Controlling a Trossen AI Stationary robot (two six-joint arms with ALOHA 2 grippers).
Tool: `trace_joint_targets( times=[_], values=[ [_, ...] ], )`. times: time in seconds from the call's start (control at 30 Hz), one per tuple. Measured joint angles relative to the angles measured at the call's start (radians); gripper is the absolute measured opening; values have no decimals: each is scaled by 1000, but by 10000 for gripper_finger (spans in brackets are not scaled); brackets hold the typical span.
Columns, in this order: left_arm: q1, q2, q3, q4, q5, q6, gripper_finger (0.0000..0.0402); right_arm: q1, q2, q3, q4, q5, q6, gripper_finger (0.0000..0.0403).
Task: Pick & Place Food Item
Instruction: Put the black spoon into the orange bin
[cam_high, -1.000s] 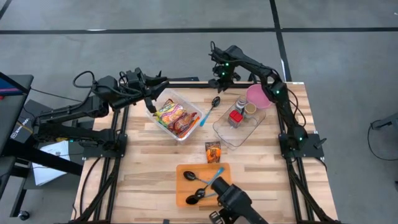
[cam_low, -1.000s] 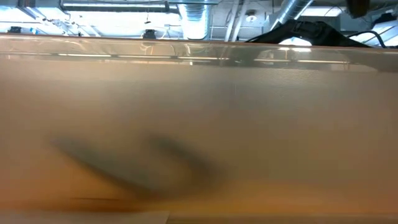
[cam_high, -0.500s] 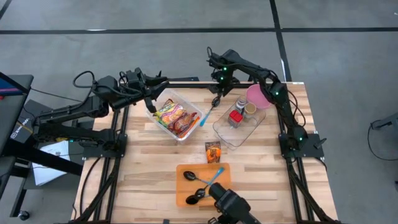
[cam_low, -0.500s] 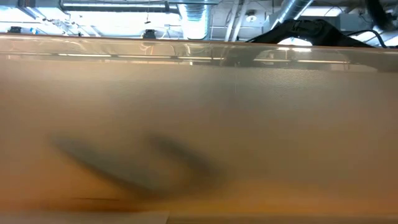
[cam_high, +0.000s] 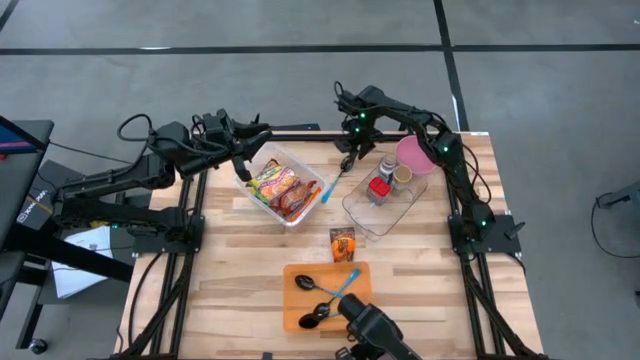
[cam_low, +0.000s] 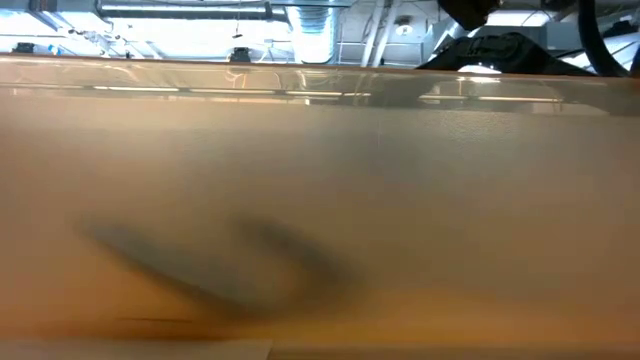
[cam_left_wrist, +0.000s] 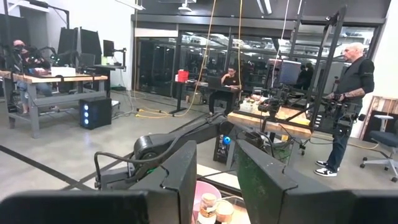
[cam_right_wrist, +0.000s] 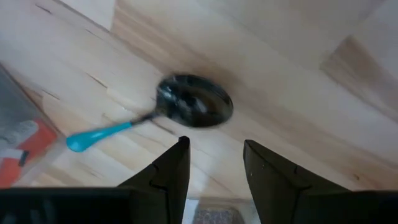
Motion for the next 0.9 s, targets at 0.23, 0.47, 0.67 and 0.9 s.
trace_joint_targets(
  times=[0.23,0.47,0.67,0.9],
  values=[
    [0,0,0,0,0,1,104,0,0,-1,11,-4,9,143],
    [0,0,0,0,0,2,104,5,0,-1,15,-11,21,143],
    [0,0,0,0,0,3,104,8,0,-1,46,-15,46,143],
    [0,0,0,0,0,1,104,7,-1,-45,34,-3,39,143]
  ],
)
